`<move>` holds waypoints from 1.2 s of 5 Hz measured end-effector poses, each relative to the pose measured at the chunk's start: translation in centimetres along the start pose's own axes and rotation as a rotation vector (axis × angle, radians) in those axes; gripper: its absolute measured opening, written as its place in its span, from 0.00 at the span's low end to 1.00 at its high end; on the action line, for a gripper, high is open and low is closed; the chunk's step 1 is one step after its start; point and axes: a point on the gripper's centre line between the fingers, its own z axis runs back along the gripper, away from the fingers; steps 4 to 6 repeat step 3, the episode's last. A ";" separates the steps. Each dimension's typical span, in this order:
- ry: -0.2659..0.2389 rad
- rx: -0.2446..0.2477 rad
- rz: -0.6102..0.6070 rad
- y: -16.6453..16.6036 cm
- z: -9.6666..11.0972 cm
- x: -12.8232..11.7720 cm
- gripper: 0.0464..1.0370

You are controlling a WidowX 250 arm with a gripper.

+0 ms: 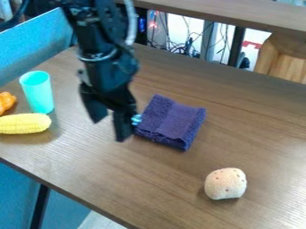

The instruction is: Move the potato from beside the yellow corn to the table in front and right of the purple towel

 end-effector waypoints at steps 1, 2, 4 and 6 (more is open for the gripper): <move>0.005 0.033 0.053 2.7 0.4 -0.6 0.96; 0.015 0.032 0.102 4.9 0.9 -0.7 0.96; 0.169 -0.059 0.132 6.3 -0.6 -0.6 0.96; 0.169 -0.059 0.132 6.3 -0.6 -0.6 0.96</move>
